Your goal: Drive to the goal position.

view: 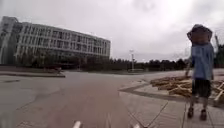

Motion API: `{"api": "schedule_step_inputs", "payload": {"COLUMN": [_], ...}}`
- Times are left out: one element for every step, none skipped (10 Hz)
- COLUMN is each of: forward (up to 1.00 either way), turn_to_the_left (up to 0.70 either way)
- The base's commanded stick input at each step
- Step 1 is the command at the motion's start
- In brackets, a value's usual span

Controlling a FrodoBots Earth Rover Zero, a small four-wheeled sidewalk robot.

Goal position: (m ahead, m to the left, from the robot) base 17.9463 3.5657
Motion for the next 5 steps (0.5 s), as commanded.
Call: {"api": "schedule_step_inputs", "payload": {"forward": [0.70,0.70,0.70,0.70,0.70], "turn_to_the_left": [0.01,0.00,0.00,0.00,0.00]}}
